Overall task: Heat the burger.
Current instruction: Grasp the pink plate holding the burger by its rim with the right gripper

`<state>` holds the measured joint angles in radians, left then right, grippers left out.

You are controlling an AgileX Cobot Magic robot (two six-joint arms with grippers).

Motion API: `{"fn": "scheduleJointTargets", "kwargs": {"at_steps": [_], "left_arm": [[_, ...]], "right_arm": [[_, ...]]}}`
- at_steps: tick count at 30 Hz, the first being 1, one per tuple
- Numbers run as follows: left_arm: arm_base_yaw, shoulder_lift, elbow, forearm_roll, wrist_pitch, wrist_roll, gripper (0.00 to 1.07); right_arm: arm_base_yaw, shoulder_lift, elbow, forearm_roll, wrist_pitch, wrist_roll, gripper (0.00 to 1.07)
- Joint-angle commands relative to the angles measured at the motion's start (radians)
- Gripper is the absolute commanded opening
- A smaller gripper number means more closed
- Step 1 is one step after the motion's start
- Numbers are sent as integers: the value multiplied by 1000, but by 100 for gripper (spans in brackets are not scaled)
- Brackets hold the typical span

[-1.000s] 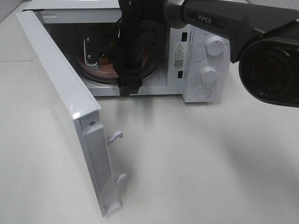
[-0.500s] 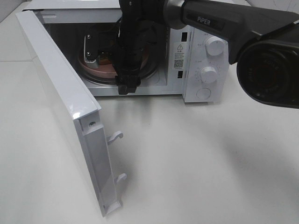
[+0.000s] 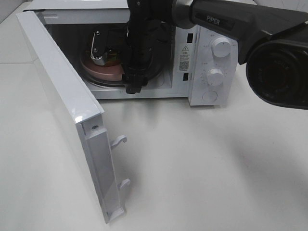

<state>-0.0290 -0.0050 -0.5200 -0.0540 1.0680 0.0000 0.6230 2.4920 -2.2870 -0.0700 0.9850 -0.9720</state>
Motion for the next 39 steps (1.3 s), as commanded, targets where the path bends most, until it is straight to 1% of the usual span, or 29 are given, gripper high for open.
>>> {"fn": "scheduleJointTargets", "kwargs": {"at_steps": [1,39], "left_arm": [[3,-5,4,-1,3,0,100],[3,-5,4,-1,3,0,100]], "right_arm": [[-5,-1,-4,1,-17,9,74],[-5,42,-4,31,-143,6,74]]}}
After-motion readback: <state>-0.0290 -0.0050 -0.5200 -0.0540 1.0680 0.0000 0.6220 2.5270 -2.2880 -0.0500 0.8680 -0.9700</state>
